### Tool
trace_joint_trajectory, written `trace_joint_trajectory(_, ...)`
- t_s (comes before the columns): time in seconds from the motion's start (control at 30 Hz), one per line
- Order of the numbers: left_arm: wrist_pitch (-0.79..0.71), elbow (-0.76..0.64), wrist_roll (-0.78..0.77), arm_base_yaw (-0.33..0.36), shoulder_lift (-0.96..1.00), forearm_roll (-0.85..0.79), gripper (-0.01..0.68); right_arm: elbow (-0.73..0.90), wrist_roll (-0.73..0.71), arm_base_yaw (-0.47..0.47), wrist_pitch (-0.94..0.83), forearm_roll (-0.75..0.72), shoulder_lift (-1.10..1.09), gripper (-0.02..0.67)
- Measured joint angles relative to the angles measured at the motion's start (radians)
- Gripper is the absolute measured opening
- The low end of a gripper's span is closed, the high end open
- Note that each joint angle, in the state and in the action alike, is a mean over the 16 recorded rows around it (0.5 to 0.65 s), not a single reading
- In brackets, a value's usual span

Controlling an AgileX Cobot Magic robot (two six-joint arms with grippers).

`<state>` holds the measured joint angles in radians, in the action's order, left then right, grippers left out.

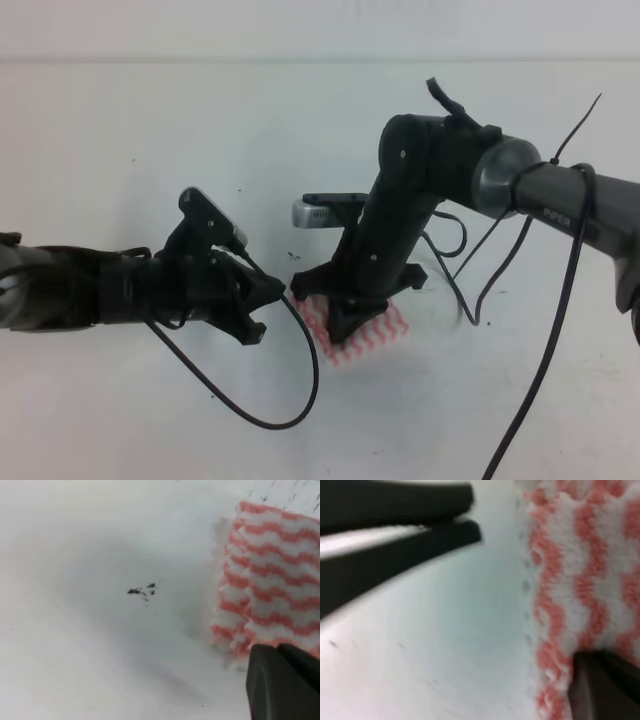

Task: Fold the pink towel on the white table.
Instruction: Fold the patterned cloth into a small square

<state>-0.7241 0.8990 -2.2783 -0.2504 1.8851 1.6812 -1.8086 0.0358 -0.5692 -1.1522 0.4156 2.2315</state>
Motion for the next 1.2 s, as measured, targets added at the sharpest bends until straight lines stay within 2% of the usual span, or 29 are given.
trace_joint_trajectory(0.3,-0.012,0.004,0.007,0.0,-0.019,0.006,-0.003,-0.001,0.016,0.002,0.101,0.044,-0.005,-0.018)
trace_joint_trajectory(0.53,-0.013,0.027,0.039,-0.013,-0.036,0.004,-0.003,-0.013,0.065,0.012,0.139,-0.043,-0.042,-0.018)
trace_joint_trajectory(0.83,0.063,0.119,0.113,-0.08,-0.005,-0.003,-0.003,-0.031,0.129,0.07,0.122,-0.181,-0.094,-0.018)
trace_joint_trajectory(1.2,0.127,0.265,0.226,-0.148,0.131,0.005,-0.003,-0.032,0.141,0.15,0.1,-0.203,-0.121,-0.018)
